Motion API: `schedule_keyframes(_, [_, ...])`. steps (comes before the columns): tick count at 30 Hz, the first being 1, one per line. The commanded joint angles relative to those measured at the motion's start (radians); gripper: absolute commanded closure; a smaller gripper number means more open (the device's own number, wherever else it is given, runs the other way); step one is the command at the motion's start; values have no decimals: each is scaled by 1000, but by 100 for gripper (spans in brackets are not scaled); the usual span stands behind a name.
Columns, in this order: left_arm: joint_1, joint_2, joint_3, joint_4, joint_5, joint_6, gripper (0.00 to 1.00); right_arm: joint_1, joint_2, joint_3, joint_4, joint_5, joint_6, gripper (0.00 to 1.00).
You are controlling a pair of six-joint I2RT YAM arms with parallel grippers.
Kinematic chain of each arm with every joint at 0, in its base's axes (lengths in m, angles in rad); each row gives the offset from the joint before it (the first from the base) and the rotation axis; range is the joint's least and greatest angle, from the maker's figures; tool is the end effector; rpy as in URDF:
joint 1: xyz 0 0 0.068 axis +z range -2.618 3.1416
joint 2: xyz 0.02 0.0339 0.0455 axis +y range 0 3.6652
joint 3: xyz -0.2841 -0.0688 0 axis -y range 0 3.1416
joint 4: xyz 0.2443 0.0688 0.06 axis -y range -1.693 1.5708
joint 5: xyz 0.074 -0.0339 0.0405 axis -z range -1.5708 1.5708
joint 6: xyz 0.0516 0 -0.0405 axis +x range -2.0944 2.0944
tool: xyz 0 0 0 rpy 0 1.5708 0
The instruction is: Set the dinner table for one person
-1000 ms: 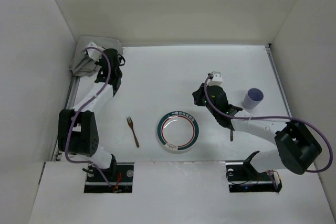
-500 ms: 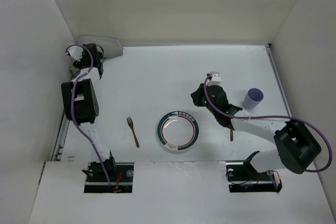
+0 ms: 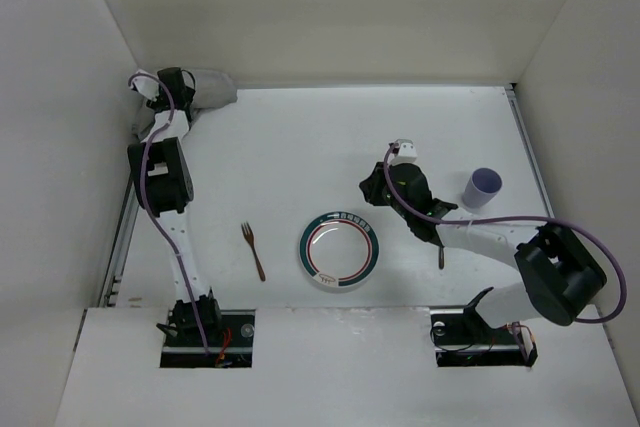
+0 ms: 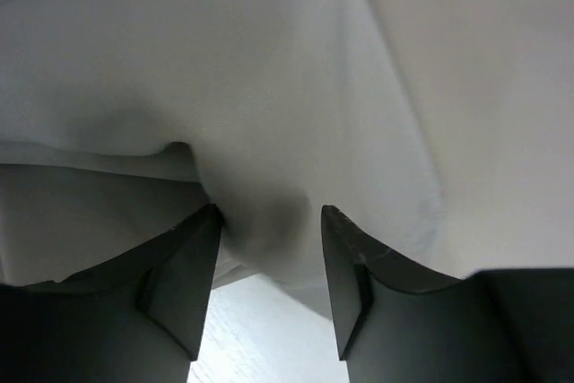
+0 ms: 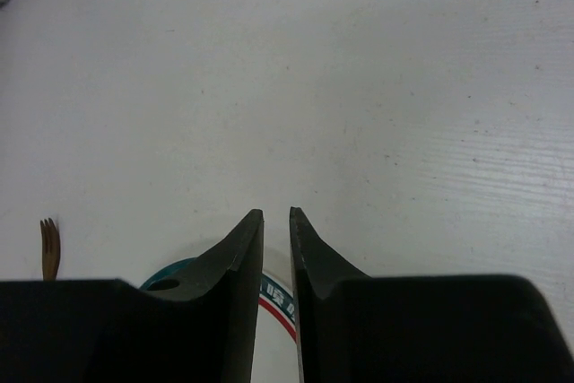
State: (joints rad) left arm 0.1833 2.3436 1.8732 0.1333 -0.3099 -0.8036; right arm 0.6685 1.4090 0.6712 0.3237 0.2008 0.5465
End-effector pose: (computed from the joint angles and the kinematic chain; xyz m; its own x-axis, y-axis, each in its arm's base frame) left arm 0.5669 0.1211 0.2189 0.1029 -0.6782 -0.7277 -0.5510 0.5702 -0.6093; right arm 0.2492 0.1837 0.2238 -0.5109 0.2454 -0.8238 -0.2324 0.8833 0.4072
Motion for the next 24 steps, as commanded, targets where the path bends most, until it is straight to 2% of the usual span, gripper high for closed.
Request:
schedule_keyframes(1, [0,13,55,-52,29,-20,61,-10,-8,21,60,-11,-2,75])
schedule_keyframes(3, [0,22,64,-44,52,-20,76,-10,-10,19,60,-3,-5,73])
schedule_keyframes(5, [-9,20,64,-21,104,-20,85,-11,-10,18,61,-1,-5,71])
schedule_keyframes(7, [-32,4,41,12,147,-13,90,-13,-7,19,61,-4,-5,70])
schedule_keyframes(10, [-77,-39,-26,54,181,4,94,-10,-4,21,64,-3,-5,68])
schedule_keyframes(14, [-172,-148,-204,152,252,14,98,-8,-19,11,75,-1,-3,67])
schedule_keyframes(21, [-454,-349,-554,368,328,44,98,-30,-100,-50,129,52,10,63])
schedule_keyframes(24, [-581,-375,-618,408,337,37,96,-48,-114,-61,129,72,20,58])
